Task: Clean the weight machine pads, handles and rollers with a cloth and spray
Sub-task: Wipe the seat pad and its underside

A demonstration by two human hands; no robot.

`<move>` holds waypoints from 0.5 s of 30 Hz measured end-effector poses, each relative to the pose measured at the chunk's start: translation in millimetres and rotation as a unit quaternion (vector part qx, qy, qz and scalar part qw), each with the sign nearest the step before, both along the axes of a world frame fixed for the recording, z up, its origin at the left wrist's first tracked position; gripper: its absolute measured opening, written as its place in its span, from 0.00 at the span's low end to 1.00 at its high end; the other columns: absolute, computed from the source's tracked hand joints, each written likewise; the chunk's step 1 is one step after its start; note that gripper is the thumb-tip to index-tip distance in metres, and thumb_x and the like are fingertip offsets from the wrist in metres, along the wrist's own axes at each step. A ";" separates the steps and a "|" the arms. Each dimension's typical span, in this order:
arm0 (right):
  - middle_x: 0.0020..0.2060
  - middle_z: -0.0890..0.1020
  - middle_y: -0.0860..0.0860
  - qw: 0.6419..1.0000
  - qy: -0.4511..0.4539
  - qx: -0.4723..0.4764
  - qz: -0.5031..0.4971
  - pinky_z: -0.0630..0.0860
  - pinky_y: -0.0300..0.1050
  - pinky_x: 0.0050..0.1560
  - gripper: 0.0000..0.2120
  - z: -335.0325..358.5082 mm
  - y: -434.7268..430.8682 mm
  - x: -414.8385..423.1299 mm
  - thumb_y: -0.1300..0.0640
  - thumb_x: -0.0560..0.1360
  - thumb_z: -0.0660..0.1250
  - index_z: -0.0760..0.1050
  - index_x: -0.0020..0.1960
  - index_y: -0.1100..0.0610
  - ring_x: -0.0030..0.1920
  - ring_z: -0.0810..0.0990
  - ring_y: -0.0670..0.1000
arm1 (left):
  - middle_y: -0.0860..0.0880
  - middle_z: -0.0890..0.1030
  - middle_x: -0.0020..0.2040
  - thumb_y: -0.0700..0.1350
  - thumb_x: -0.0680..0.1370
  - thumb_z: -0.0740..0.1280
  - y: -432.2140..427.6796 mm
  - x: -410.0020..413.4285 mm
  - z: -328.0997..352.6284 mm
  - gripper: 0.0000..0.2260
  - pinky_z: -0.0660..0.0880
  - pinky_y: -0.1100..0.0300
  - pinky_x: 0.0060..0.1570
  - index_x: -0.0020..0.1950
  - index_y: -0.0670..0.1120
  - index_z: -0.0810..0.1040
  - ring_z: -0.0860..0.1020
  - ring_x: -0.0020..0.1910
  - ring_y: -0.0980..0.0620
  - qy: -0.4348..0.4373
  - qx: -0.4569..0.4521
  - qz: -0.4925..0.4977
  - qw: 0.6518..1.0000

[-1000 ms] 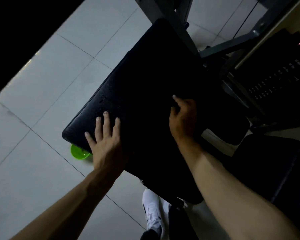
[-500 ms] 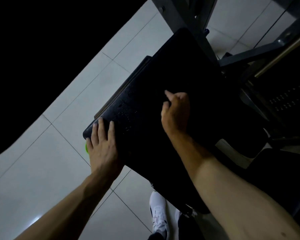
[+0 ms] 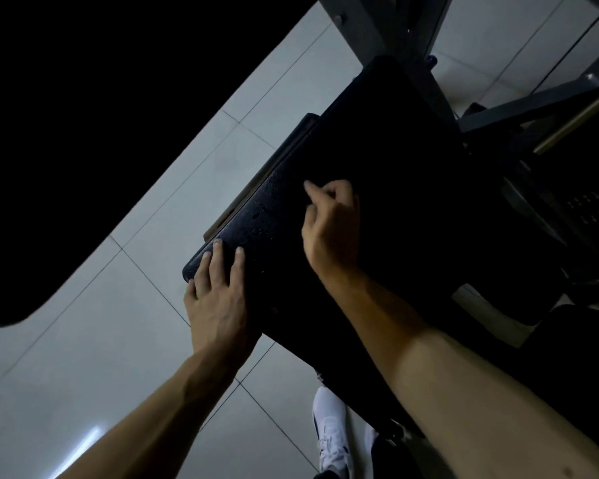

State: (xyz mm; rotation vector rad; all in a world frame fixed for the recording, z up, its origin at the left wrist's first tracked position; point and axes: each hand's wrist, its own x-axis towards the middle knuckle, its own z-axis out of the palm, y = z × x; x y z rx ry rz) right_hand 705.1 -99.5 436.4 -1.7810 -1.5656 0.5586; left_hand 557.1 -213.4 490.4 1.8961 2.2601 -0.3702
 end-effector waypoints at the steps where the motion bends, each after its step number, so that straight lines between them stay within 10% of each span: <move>1: 0.55 0.77 0.57 1.000 -0.003 0.009 0.027 0.80 0.55 0.51 0.19 0.9 -16.1 -11.6 0.66 0.76 0.67 0.81 0.65 0.57 0.52 0.78 0.58 | 0.45 0.44 0.84 0.63 0.70 0.75 -0.3 0.1 0.7 0.51 0.57 0.42 0.77 0.84 0.52 0.49 0.47 0.82 0.42 0.003 -0.001 0.002 1.000; 6: 0.50 0.77 0.56 0.966 -0.042 0.064 0.249 0.77 0.56 0.44 0.16 4.7 -54.1 -22.3 0.59 0.78 0.61 0.82 0.62 0.55 0.48 0.75 0.59 | 0.46 0.46 0.84 0.57 0.68 0.77 0.3 -2.7 1.3 0.48 0.62 0.43 0.75 0.82 0.50 0.55 0.51 0.82 0.43 0.007 0.008 0.002 1.000; 12: 0.55 0.76 0.55 1.000 -0.005 -0.010 0.015 0.78 0.53 0.57 0.18 14.1 26.6 -13.4 0.62 0.78 0.67 0.81 0.66 0.54 0.54 0.77 0.57 | 0.48 0.47 0.84 0.67 0.67 0.76 -2.1 -5.6 -4.2 0.51 0.61 0.43 0.75 0.82 0.53 0.54 0.50 0.82 0.45 -0.009 0.031 0.003 0.999; 15: 0.51 0.76 0.55 0.993 -0.024 0.004 0.117 0.78 0.54 0.51 0.16 20.8 -13.9 -47.6 0.61 0.75 0.64 0.83 0.59 0.52 0.51 0.76 0.59 | 0.47 0.48 0.85 0.65 0.67 0.76 -5.0 -7.2 -4.7 0.50 0.61 0.43 0.76 0.82 0.52 0.57 0.50 0.82 0.45 -0.012 0.033 0.003 0.999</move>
